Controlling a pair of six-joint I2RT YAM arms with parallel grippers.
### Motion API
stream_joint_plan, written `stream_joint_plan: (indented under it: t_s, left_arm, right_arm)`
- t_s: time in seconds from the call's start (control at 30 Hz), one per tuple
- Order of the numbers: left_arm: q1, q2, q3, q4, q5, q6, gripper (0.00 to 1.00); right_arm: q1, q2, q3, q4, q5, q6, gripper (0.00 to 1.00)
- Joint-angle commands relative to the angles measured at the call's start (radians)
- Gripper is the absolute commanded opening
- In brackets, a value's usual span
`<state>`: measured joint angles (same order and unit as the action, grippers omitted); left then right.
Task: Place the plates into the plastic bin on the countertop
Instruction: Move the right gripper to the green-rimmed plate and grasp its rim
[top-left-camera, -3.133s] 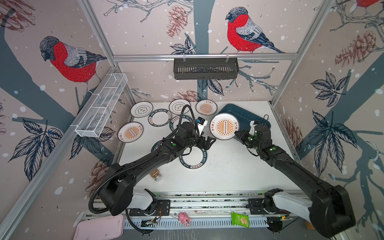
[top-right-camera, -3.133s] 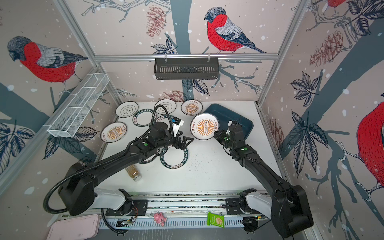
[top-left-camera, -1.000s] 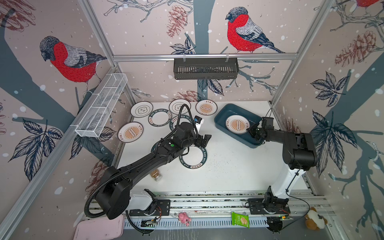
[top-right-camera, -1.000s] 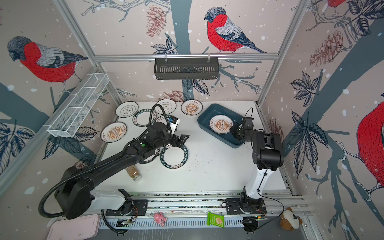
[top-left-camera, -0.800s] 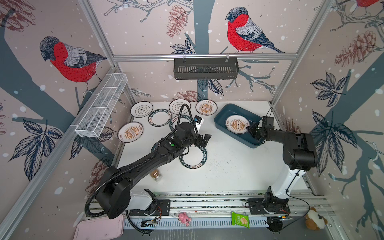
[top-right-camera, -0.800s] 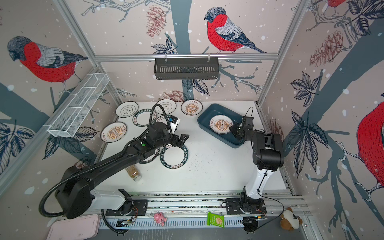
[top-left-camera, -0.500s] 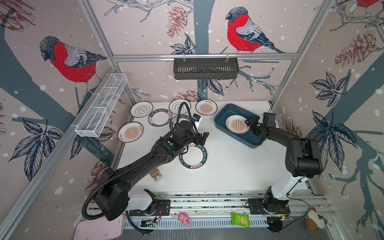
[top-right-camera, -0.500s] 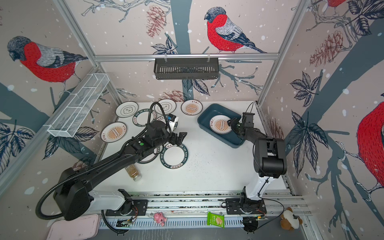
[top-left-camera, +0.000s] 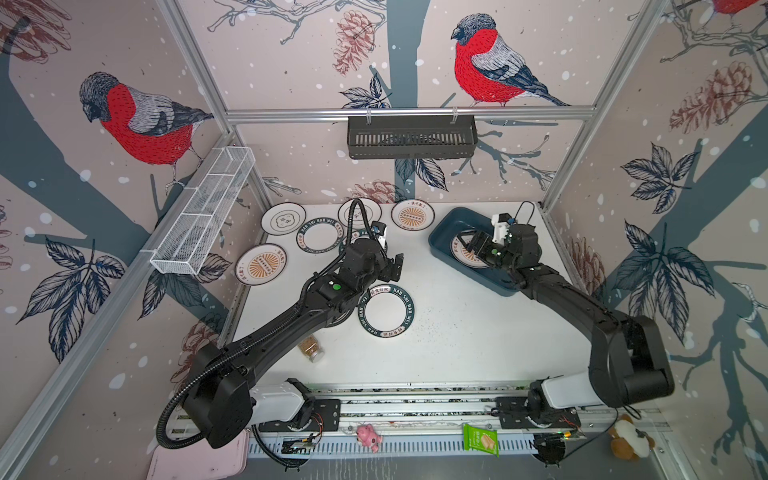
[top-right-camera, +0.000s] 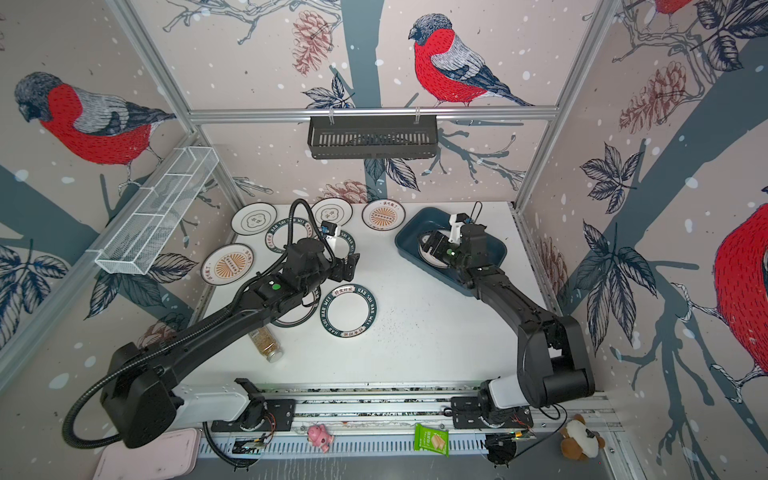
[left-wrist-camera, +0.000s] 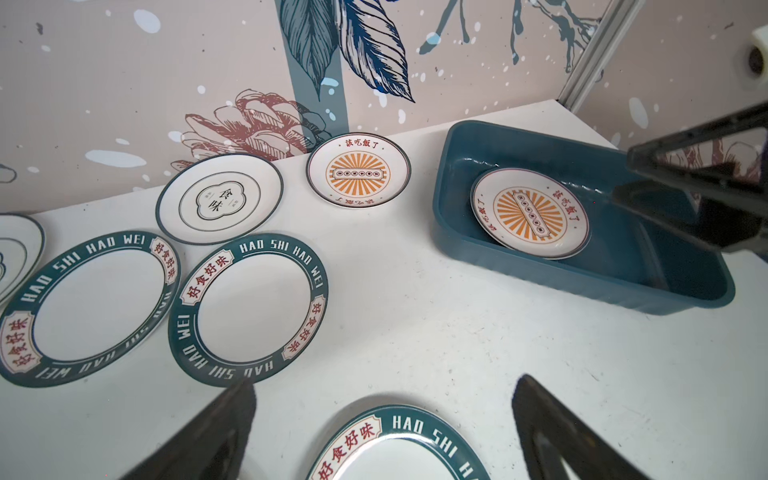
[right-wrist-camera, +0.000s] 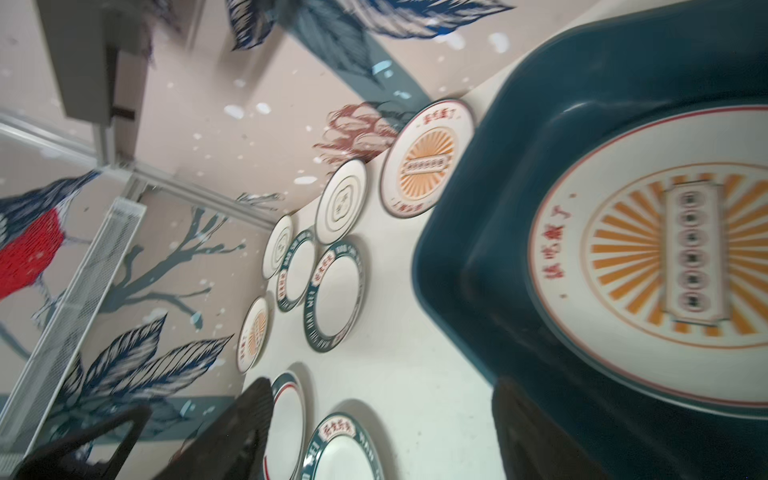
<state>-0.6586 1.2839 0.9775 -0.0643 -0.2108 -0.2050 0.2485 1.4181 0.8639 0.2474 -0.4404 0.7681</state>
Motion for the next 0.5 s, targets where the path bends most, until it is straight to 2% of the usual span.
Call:
stream_joint_plan:
  t_s: [0.0,0.07,0.23,0.33,0.47]
  left_arm:
    - [0.001,-0.035,-0.048,-0.008,-0.03,-0.183,0.96]
    - [0.003,-0.075,-0.104,-0.006,-0.019,-0.258,0.96]
    - [0.004,-0.176,-0.217,-0.065,0.01,-0.398,0.96]
    - [0.004,-0.231,-0.268,-0.113,0.041,-0.476,0.96]
    - [0.006,-0.29,-0.338,-0.133,0.115,-0.543,0.96]
  right_arm:
    - [0.071,-0.045,-0.029,0.005,0.003,-0.052,0.9]
    - [0.117,-0.065,-0.058,0.01,0.004,-0.064,0.99]
    - [0.232,-0.063,-0.097,0.024,0.001,-0.105,0.99]
    - [0.295,-0.02,-0.086,-0.022,0.047,-0.128,1.0]
    - [0.337,0.057,-0.061,-0.064,0.046,-0.148,0.99]
